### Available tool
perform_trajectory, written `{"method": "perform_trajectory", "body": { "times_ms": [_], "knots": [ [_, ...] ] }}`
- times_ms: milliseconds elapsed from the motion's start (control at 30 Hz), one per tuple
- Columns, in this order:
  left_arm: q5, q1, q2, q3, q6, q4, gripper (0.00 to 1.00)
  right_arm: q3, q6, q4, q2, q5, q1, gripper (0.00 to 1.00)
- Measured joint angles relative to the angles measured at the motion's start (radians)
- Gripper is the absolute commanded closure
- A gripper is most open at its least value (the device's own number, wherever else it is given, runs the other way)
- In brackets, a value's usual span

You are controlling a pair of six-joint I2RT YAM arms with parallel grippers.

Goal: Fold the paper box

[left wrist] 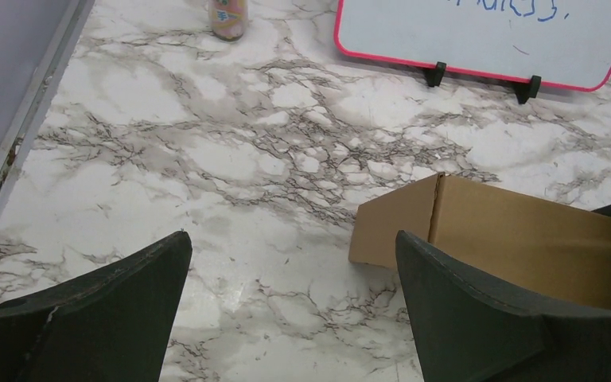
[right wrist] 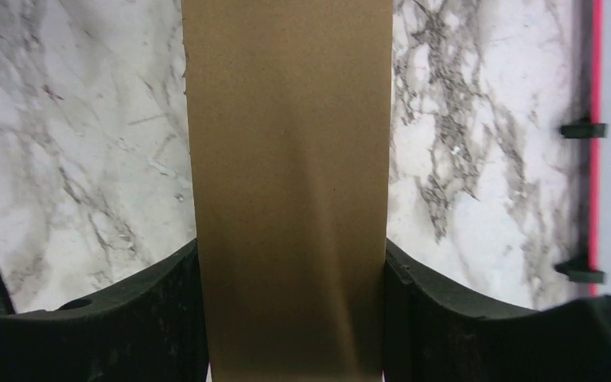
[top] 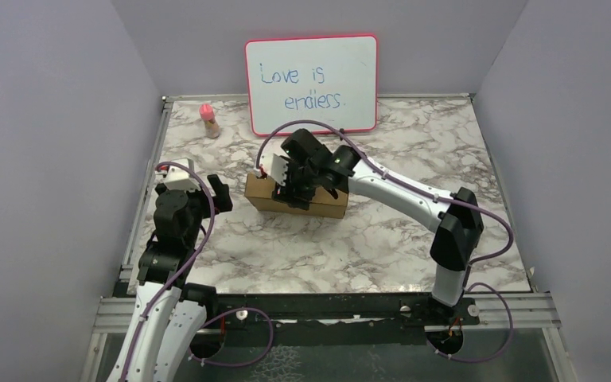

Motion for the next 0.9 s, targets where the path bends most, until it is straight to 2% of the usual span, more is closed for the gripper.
{"method": "perform_trajectory", "body": {
  "times_ms": [100, 200, 367, 433, 500, 633, 767, 900],
  "knots": [
    [-0.006, 0.000, -0.002, 0.000, 0.000, 0.000, 0.01, -0.051, -0.053, 0.030, -0.042, 0.137, 0.044, 0.61],
    [-0.012, 0.000, -0.008, 0.000, 0.000, 0.000, 0.01, -0.175, -0.137, 0.126, -0.116, 0.281, 0.085, 0.60],
    [-0.020, -0.005, -0.018, 0.000, 0.000, -0.001, 0.01, -0.457, -0.308, 0.415, -0.200, 0.459, 0.121, 0.59],
    [-0.022, -0.005, -0.021, 0.000, 0.000, -0.001, 0.01, -0.579, -0.385, 0.595, -0.201, 0.530, 0.126, 0.56],
    [-0.024, -0.008, -0.022, 0.000, 0.000, -0.002, 0.01, -0.668, -0.444, 0.749, -0.195, 0.578, 0.128, 0.48],
    [-0.031, -0.010, -0.024, 0.000, 0.000, -0.002, 0.01, -0.773, -0.502, 0.959, -0.168, 0.635, 0.132, 0.23],
    [-0.037, -0.011, -0.030, 0.000, 0.000, -0.003, 0.01, -0.773, -0.476, 0.973, -0.156, 0.648, 0.132, 0.08],
    [-0.039, -0.011, -0.032, 0.000, 0.001, -0.003, 0.01, -0.729, -0.391, 0.867, -0.156, 0.635, 0.132, 0.03]
  ]
}}
